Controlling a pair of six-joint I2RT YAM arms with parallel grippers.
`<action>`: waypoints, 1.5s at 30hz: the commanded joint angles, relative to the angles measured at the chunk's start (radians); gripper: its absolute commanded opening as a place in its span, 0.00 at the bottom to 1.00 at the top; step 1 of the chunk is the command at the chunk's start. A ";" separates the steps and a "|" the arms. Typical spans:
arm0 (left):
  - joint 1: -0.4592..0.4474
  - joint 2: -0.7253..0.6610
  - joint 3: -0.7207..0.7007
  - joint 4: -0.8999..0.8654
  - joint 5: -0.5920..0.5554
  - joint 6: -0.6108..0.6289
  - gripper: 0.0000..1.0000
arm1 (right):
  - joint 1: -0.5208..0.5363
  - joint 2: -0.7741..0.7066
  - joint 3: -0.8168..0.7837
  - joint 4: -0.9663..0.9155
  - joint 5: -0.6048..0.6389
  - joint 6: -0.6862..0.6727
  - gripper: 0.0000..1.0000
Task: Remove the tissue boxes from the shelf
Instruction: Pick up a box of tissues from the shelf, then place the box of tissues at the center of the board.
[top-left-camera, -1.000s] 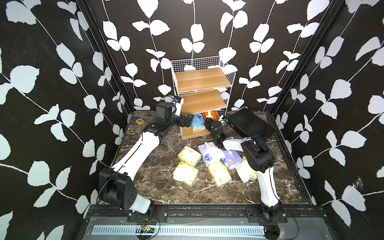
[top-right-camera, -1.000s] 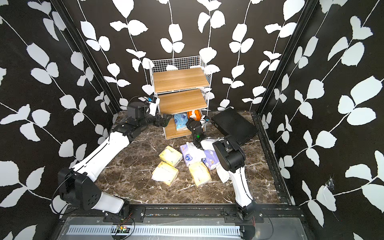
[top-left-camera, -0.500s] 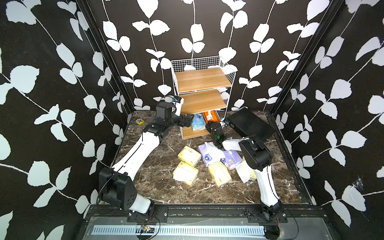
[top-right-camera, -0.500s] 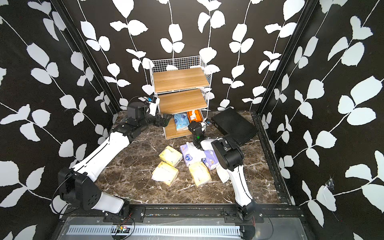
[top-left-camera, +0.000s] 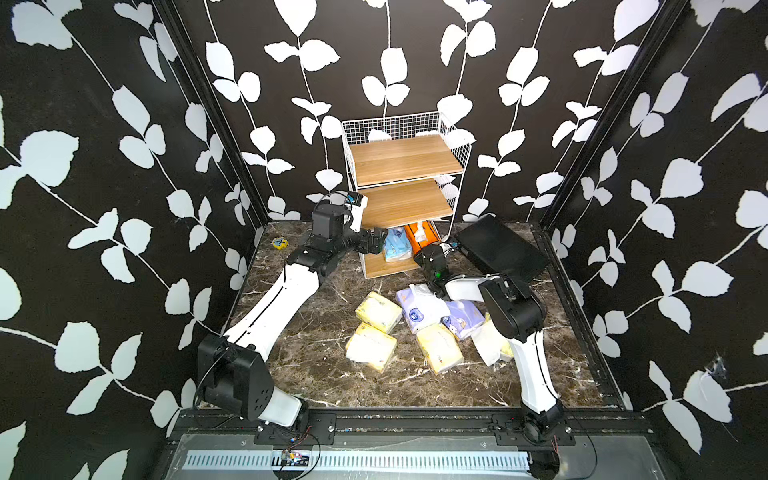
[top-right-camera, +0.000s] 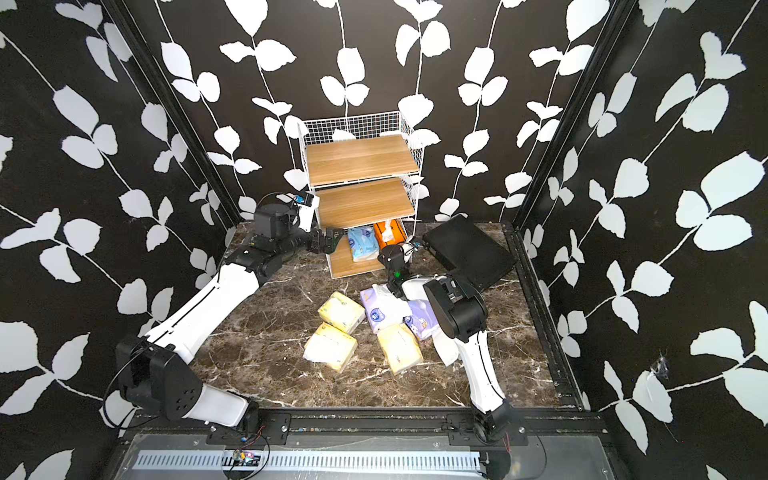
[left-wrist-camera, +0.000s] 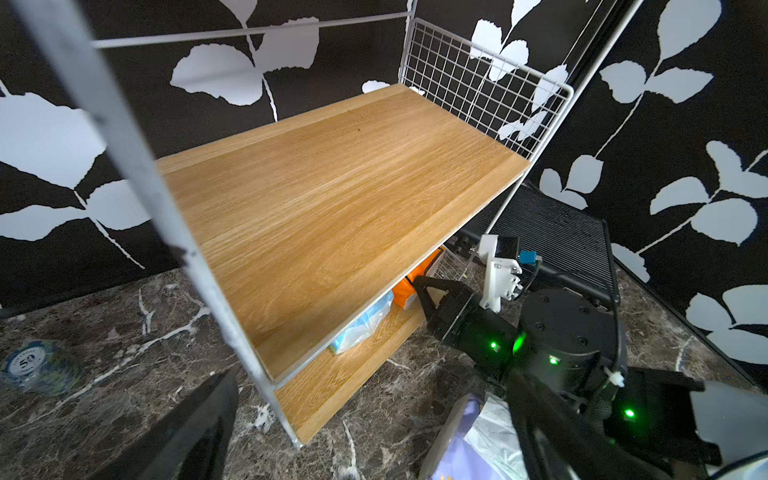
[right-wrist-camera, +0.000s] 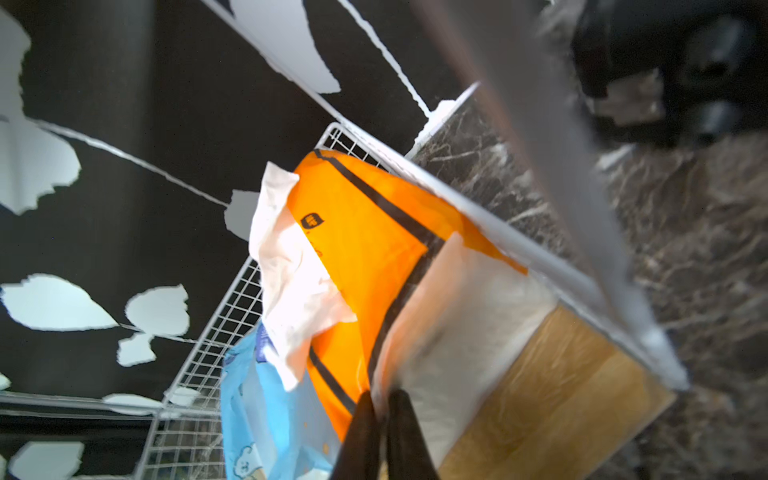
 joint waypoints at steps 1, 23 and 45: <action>-0.005 -0.041 -0.008 0.018 0.003 0.011 0.99 | -0.009 -0.068 -0.071 0.041 0.005 -0.031 0.02; -0.005 -0.038 -0.008 0.012 -0.008 0.023 0.99 | 0.019 -0.440 -0.572 0.054 -0.043 -0.126 0.00; -0.005 -0.031 -0.003 0.005 -0.024 0.038 0.99 | 0.038 -0.856 -0.887 -0.260 -0.121 -0.277 0.00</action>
